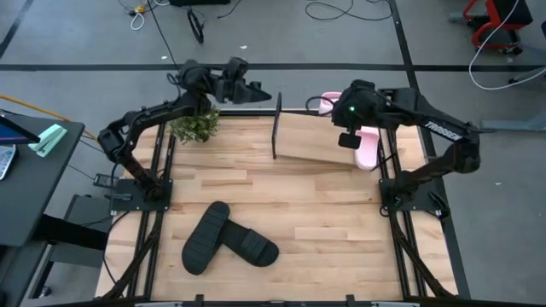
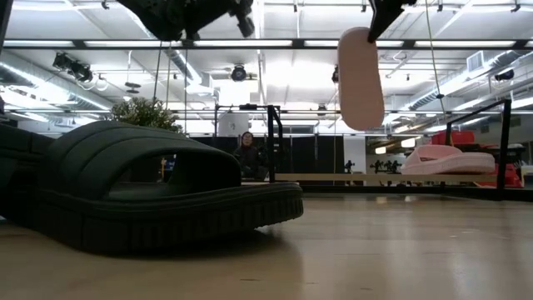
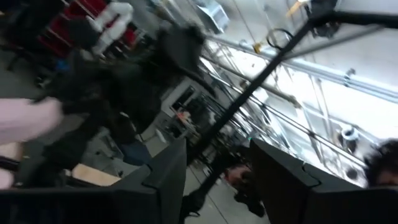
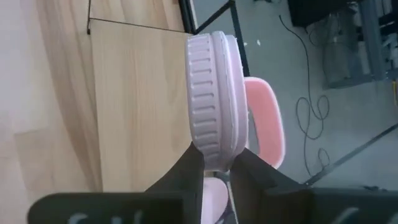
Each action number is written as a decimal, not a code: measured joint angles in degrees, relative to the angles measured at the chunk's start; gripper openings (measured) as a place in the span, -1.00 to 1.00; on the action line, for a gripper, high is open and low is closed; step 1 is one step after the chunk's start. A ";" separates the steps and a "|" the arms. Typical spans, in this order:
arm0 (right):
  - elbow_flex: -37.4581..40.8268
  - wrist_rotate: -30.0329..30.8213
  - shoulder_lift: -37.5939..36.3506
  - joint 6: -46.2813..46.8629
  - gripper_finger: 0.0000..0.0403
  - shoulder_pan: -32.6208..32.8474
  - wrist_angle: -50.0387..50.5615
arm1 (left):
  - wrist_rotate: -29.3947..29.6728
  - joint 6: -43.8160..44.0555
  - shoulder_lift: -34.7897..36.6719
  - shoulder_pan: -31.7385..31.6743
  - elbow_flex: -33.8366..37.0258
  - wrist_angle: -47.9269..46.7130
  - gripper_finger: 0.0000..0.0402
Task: Pick and place slides into the shelf
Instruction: Put the pink slide on the shelf
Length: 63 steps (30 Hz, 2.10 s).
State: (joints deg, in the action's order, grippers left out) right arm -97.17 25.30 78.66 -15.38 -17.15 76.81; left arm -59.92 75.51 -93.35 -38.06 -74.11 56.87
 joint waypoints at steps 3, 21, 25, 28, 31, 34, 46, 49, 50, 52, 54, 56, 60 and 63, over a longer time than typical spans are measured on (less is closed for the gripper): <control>5.92 -1.93 -3.56 -1.10 -0.72 -2.40 -4.11 | -0.90 -0.09 0.63 1.58 0.00 -0.01 -0.12; 40.02 -5.43 -21.84 -5.25 -0.73 -6.90 -26.53 | 0.24 -8.25 1.12 11.25 0.04 -5.50 -0.14; 42.80 -5.88 -21.85 -7.17 -0.73 -7.91 -29.31 | 1.73 -10.58 1.10 12.92 0.04 -6.96 -0.14; 43.43 -6.11 -21.63 -8.42 -0.73 -8.49 -30.73 | 2.61 -12.00 1.11 14.04 0.04 -7.90 -0.14; 43.43 -6.54 -21.70 -9.43 -0.73 -9.62 -31.71 | 3.41 -13.21 1.08 14.97 0.07 -9.44 -0.14; 43.43 -7.17 -21.85 -10.38 -0.73 -11.14 -31.54 | 4.54 -13.98 1.14 15.77 0.32 -9.41 -0.14; 43.43 -12.46 -21.85 -11.48 -0.74 -14.36 -30.03 | 7.44 -16.65 1.10 17.11 1.42 -12.23 -0.14; 43.43 -12.44 -21.85 -11.77 -0.74 -14.38 -29.99 | 7.85 -16.70 1.10 17.11 1.42 -12.32 -0.14; 43.43 -12.46 -21.85 -11.77 -0.74 -14.38 -29.95 | 7.87 -16.79 1.10 17.11 1.42 -12.28 -0.14; 43.43 -12.46 -21.85 -11.80 -0.74 -14.38 -29.83 | 7.89 -16.85 1.10 17.11 1.42 -12.29 -0.13; 43.43 -12.38 -21.85 -11.84 -0.74 -14.38 -29.53 | 7.94 -17.35 1.10 17.11 1.42 -12.30 -0.14; 43.43 -11.71 -21.83 -11.86 -0.74 -14.36 -29.42 | 8.15 -17.59 1.10 17.11 1.42 -12.26 -0.15; 43.43 -11.70 -21.83 -11.86 -0.74 -14.36 -28.90 | 8.50 -17.67 1.10 17.11 1.42 -12.27 -0.17; 43.43 -11.88 -21.83 -11.86 -0.74 -14.36 -27.99 | 8.52 -17.69 1.10 17.11 1.42 -12.29 -0.17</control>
State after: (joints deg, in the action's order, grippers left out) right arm -53.74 13.42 56.84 -27.24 -31.51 48.81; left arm -51.40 57.82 -92.25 -20.95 -72.69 44.58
